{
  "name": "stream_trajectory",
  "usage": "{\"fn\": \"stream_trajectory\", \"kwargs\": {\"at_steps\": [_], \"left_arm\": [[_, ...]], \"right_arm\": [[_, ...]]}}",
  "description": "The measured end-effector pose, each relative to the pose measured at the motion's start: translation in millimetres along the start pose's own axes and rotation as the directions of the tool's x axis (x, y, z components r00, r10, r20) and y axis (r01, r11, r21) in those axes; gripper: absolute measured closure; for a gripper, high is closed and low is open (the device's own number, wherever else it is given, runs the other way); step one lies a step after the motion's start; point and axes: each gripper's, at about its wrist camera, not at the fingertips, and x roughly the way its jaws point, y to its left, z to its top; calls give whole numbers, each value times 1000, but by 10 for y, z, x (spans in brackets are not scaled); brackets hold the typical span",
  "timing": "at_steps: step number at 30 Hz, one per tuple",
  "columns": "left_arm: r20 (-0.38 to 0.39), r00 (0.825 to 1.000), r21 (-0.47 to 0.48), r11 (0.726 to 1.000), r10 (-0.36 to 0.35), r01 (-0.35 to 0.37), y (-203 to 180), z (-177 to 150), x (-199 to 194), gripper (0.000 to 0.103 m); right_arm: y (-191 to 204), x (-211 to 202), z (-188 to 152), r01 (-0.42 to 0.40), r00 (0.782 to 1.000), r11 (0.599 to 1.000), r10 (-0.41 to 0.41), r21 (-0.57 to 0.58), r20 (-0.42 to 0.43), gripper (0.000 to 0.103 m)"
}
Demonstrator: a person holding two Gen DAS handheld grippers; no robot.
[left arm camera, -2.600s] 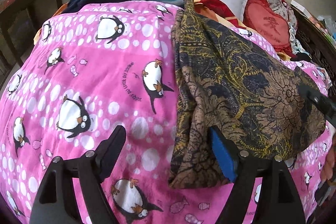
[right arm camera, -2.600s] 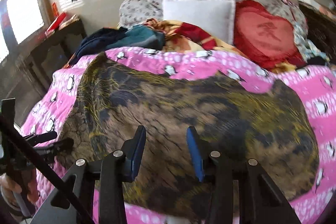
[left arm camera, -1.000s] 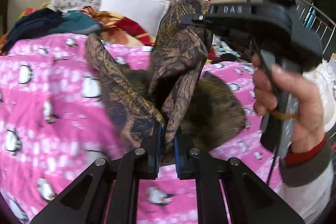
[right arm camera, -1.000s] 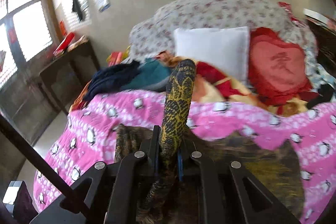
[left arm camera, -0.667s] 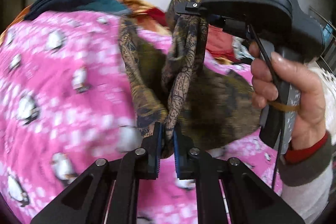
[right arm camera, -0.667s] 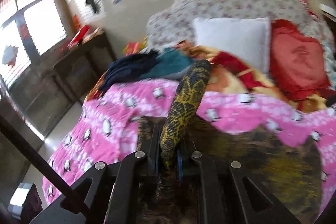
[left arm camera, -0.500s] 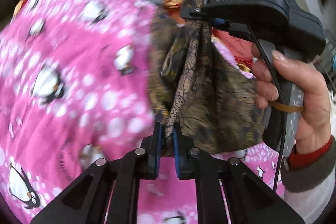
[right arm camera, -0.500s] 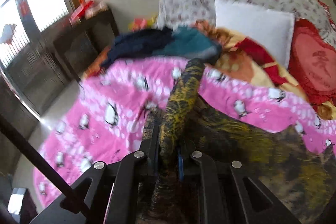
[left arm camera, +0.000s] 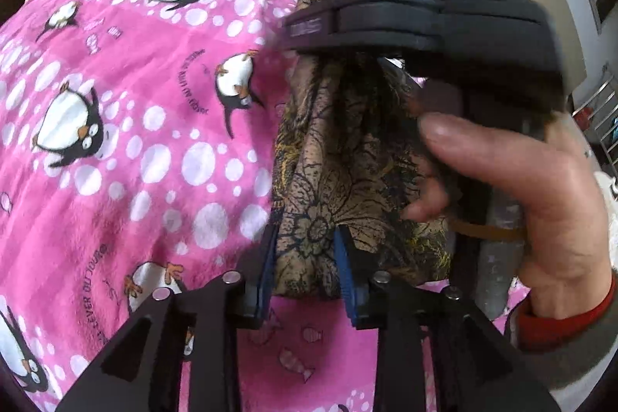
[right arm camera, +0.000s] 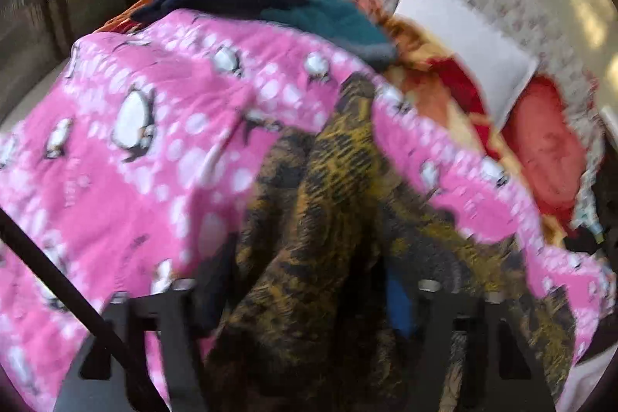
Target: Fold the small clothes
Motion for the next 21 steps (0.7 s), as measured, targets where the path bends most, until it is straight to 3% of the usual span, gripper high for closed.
{"fn": "stream_trajectory", "kwargs": {"at_steps": [1,2,4,7,10,13,16,18,21], "left_arm": [[4,1000,23,1000,-8,8,-101,13,-32,76],[8,1000,41,999,-22,22,-197,8,-78,82],[22,998,93,994,-64,62,-442,24,-190,88],[41,988,206,969,-145,134,-1036,36,-334,88],[-7,975,296,931,-220,213,-1658,12,-243,88],[-55,966,379,890,-251,253,-2288,-113,35,88],[-145,957,425,857,-251,290,-2658,-257,358,88],[-180,956,441,849,-234,291,-2720,-351,467,88],[-159,969,473,846,-191,244,-2696,-419,437,88]], "right_arm": [[-38,-44,-6,-12,1000,1000,12,7,12,70],[-139,-113,-18,-50,999,998,49,33,25,82],[-508,-329,-64,-178,983,978,171,113,68,84],[-1027,-672,-169,-246,964,953,221,179,149,85],[-1661,-1031,-365,-276,950,927,223,253,220,86],[-2258,-1219,-640,-236,957,918,163,318,239,87],[-2777,-1233,-963,-169,972,910,91,379,215,88],[-3076,-1131,-1197,-106,983,896,29,432,181,88],[-3438,-829,-1520,-34,994,855,-25,517,107,88]]}}
